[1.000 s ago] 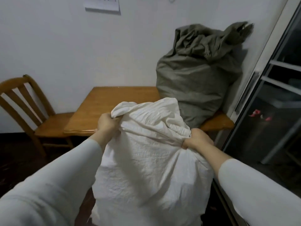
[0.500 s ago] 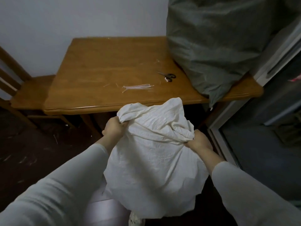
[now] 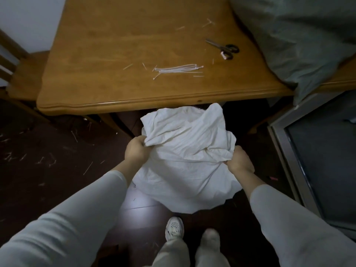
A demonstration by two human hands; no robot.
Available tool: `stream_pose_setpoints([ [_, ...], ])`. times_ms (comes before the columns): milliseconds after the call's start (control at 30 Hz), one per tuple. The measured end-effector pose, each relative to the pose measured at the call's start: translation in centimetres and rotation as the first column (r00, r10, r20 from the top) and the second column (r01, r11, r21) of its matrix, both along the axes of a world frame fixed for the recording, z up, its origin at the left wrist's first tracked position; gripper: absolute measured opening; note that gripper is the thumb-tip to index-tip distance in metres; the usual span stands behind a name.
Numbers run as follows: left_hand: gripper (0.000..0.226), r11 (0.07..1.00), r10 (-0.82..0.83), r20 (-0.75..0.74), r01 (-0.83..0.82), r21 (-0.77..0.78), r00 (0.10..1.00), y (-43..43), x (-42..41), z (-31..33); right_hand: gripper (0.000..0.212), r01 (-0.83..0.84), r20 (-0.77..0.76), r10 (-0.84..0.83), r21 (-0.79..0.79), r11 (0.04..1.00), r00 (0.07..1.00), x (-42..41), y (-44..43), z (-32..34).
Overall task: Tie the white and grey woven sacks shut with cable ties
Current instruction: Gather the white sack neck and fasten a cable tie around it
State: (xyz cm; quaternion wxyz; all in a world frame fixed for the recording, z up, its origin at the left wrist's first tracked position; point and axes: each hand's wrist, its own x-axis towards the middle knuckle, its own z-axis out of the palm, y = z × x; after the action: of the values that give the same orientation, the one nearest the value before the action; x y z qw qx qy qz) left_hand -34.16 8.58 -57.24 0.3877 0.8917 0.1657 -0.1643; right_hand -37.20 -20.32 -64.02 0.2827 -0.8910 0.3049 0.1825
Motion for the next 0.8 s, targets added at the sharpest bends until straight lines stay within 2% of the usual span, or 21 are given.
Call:
stream_pose_setpoints([
  [167, 0.015, 0.999, -0.022, -0.043, 0.021, -0.030, 0.999, -2.6, 0.3, -1.9, 0.032, -0.029, -0.192, 0.037, 0.042, 0.999, 0.981, 1.3, -3.0, -1.9],
  [267, 0.016, 1.000, -0.001, -0.060, -0.001, -0.027, 0.998, -4.3, 0.7, -1.5, 0.064, -0.104, -0.239, 0.137, 0.148, 0.984, 0.961, 1.9, -4.6, -1.9],
  [333, 0.078, 0.995, 0.053, -0.149, -0.064, -0.074, 0.987, -4.7, 1.3, -0.7, 0.094, -0.176, -0.287, 0.221, 0.173, 0.969, 0.932, 2.3, -5.5, -1.2],
  [367, 0.103, 0.990, 0.060, -0.210, -0.085, -0.113, 0.976, -4.7, 1.7, -0.3, 0.111, -0.214, -0.312, 0.262, 0.179, 0.960, 0.913, 2.6, -5.8, -0.8],
  [400, 0.118, 0.985, 0.044, -0.251, -0.085, -0.153, 0.967, -4.8, 2.0, 0.1, 0.123, -0.233, -0.312, 0.289, 0.205, 0.951, 0.905, 2.9, -6.0, 0.0],
  [467, 0.127, 0.980, -0.003, -0.292, -0.055, -0.192, 0.957, -5.0, 2.5, 0.9, 0.143, -0.211, -0.222, 0.298, 0.346, 0.914, 0.929, 4.0, -6.0, 1.7],
  [533, 0.118, 0.993, -0.090, -0.295, 0.064, -0.097, 0.951, -5.6, 2.6, 1.9, 0.156, -0.136, -0.093, 0.205, 0.483, 0.865, 0.974, 5.1, -5.4, 3.5],
  [600, 0.089, 0.972, -0.179, -0.284, 0.213, 0.095, 0.942, -6.1, 2.7, 1.9, 0.152, -0.111, -0.023, 0.146, 0.539, 0.835, 0.989, 5.9, -4.6, 4.5],
  [667, 0.057, 0.927, -0.238, -0.243, 0.295, 0.231, 0.940, -6.2, 2.9, 1.7, 0.135, -0.134, 0.016, 0.152, 0.568, 0.812, 0.988, 6.2, -3.8, 5.2],
  [800, 0.043, 0.904, -0.258, -0.096, 0.275, 0.327, 0.961, -5.8, 3.0, 1.9, 0.060, -0.199, 0.002, 0.234, 0.532, 0.823, 0.972, 6.1, -3.5, 7.2],
])
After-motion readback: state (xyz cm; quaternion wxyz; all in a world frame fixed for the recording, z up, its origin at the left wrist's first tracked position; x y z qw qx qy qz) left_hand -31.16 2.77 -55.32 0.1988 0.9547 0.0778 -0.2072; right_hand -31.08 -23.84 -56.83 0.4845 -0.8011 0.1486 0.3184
